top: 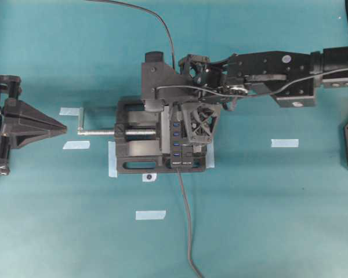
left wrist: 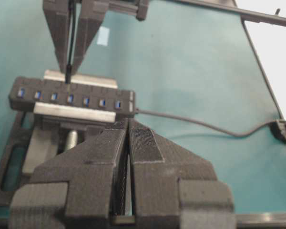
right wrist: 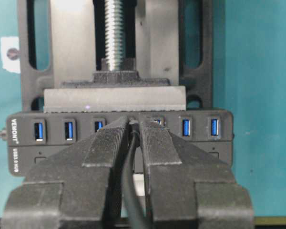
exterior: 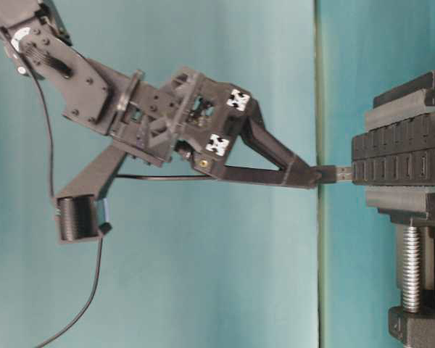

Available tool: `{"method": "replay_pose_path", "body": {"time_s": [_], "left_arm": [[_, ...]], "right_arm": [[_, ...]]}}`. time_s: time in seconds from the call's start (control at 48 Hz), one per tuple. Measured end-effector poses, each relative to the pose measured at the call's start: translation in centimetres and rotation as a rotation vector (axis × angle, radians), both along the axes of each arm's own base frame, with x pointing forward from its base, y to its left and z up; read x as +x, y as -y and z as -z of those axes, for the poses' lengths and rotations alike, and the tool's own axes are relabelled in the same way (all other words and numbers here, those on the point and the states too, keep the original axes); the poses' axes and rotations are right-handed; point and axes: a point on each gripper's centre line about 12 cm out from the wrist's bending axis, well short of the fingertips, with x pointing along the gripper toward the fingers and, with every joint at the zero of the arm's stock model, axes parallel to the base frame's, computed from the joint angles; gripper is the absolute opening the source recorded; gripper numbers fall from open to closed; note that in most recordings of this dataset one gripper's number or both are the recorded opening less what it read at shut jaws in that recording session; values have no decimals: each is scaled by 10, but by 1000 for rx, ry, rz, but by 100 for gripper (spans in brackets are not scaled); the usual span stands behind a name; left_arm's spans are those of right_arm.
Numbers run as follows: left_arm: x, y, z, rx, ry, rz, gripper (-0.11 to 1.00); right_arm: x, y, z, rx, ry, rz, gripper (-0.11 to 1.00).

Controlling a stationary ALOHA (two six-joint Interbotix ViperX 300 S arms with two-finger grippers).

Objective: Insert the USB into the center port of the fixed hub

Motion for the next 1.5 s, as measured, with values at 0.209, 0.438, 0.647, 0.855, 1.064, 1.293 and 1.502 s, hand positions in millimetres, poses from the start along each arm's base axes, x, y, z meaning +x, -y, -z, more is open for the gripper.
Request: {"method": "replay_pose_path", "body": {"time_s": [0.209, 0.438, 0.647, 0.855, 1.064, 1.293, 1.502], "left_arm": [[0, 0, 0, 0, 0, 0, 0], [0, 0, 1, 0, -2, 2, 0], [0, 0, 2, 0, -5, 2, 0], [0, 0, 1, 0, -2, 0, 0], [0, 0, 1, 0, -3, 0, 0], [0, 0, 1, -1, -3, 0, 0], [0, 0, 1, -19, -4, -4, 0]], "right_arm": [[1, -1, 5, 2, -14, -2, 10], [1, -1, 9, 3, -23, -2, 10], [2, 0, 13, 3, -30, -2, 10], [2, 0, 13, 4, -32, -2, 10], [2, -1, 14, 4, -35, -3, 10], [2, -2, 15, 4, -37, -5, 10], [2, -3, 17, 4, -41, -8, 10]]}}
